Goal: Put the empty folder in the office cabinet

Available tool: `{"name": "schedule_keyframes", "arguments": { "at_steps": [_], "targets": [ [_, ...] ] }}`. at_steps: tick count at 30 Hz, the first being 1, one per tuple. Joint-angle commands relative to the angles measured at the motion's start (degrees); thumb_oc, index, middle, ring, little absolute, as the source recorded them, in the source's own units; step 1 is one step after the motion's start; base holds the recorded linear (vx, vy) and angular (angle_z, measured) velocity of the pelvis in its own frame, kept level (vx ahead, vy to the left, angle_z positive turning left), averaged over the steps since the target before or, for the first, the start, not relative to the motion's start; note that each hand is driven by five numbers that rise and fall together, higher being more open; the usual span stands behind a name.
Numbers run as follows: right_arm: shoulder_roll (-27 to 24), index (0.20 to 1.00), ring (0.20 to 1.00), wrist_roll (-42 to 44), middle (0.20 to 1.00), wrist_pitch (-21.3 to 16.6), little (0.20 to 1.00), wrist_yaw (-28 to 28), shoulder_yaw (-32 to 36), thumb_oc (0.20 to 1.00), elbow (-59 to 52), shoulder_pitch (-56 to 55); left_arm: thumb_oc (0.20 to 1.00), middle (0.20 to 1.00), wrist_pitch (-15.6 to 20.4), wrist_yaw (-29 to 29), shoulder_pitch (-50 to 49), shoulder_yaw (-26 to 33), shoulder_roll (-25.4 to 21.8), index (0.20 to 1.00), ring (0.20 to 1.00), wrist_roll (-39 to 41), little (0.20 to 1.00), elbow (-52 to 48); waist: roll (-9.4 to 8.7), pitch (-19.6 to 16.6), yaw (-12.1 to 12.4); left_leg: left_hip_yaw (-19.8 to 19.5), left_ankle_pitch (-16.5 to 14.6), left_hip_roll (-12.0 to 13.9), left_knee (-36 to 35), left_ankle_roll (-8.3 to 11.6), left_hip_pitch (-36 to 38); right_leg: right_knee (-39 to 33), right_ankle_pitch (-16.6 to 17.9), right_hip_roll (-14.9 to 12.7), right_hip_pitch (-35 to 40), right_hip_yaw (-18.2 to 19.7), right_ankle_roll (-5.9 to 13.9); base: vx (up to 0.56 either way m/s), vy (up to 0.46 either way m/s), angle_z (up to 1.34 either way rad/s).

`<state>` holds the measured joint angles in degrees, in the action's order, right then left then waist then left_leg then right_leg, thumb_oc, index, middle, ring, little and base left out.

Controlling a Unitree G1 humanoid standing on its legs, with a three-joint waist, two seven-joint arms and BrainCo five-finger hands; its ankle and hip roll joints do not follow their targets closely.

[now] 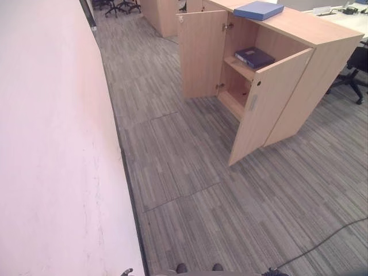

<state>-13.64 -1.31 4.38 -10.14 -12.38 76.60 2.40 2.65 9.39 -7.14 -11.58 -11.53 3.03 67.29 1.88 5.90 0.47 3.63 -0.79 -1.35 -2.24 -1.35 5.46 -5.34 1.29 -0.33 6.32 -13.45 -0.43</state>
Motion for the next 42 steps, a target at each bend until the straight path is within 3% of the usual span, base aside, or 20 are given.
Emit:
{"name": "schedule_keyframes", "arguments": {
  "at_steps": [1, 6, 18, 23, 27, 42],
  "targets": [
    [-1.0, 1.0, 1.0, -0.2, 1.0, 0.1, 1.0, -1.1, -0.8, 1.0, 3.5, 2.5, 1.0, 1.0, 1.1, 0.1, 1.4, -0.5, 0.5, 1.0, 1.0, -0.6, 1.0, 1.3, -1.09, -1.2, 0.1, -0.7, 1.4, 1.4, -2.8, 2.33, -2.0, 0.3, -3.0, -2.4, -0.6, -1.1, 4.56, 0.0, 0.0, 0.0],
    [-0.7, 1.0, 1.0, 0.3, 1.0, -0.3, 1.0, -1.9, -0.8, 1.0, 3.1, 2.3, 1.0, 1.0, 1.6, 1.9, 1.3, -1.2, -0.2, 1.0, 1.0, -2.2, 1.0, -0.7, -1.42, -1.1, 0.2, -0.8, 1.3, 1.5, -2.8, 2.37, -1.8, 0.3, -3.2, -2.4, -0.2, -1.2, 4.56, 0.0, 0.0, 0.0],
    [-1.2, 1.0, 1.0, -0.8, 1.0, 0.1, 1.0, -0.2, -1.9, 1.0, 2.3, 2.3, 1.0, 1.0, 0.5, -2.1, 2.0, -0.6, 0.2, 1.0, 1.0, -1.1, 1.0, 4.6, -1.52, -1.3, -0.2, -0.5, 1.0, 1.6, -2.8, 2.39, -1.5, 0.3, -3.1, -2.3, -0.1, -0.7, 4.45, 0.0, 0.0, 0.0],
    [-1.1, 1.0, 1.0, -0.4, 1.0, 0.4, 1.0, -0.2, -1.5, 1.0, 2.9, 2.2, 1.0, 1.0, 0.7, -1.3, 2.1, -0.6, -0.3, 1.0, 1.0, -1.7, 1.0, 3.8, -1.69, -1.3, -0.2, -0.5, 0.9, 1.6, -2.8, 2.4, -1.5, 0.3, -3.0, -2.3, -0.2, -0.7, 4.48, 0.0, 0.0, 0.0],
    [-0.4, 1.0, 1.0, 0.2, 1.0, 0.1, 1.0, -1.6, -1.2, 1.0, 3.2, 2.1, 1.0, 1.0, 0.9, 2.8, 2.1, -1.6, -0.8, 1.0, 1.0, -5.6, 1.0, 2.0, -1.97, -1.3, 0.0, -0.6, 0.8, 1.6, -2.8, 2.4, -1.6, 0.3, -3.1, -2.3, -0.1, -0.7, 4.57, 0.0, 0.0, 0.0],
    [-0.7, 1.0, 1.0, -1.3, 1.0, 0.9, 1.0, -2.3, -1.7, 1.0, 3.4, 2.5, 1.0, 1.0, -0.6, 2.6, 2.5, -2.7, 0.1, 1.0, 1.0, -8.4, 1.0, 5.5, -1.77, -1.7, -0.4, -0.2, 0.5, 1.7, -2.8, 2.38, -1.3, 0.3, -3.1, -2.3, -0.1, -0.5, 4.64, 0.0, 0.0, 0.0]
  ]
}}
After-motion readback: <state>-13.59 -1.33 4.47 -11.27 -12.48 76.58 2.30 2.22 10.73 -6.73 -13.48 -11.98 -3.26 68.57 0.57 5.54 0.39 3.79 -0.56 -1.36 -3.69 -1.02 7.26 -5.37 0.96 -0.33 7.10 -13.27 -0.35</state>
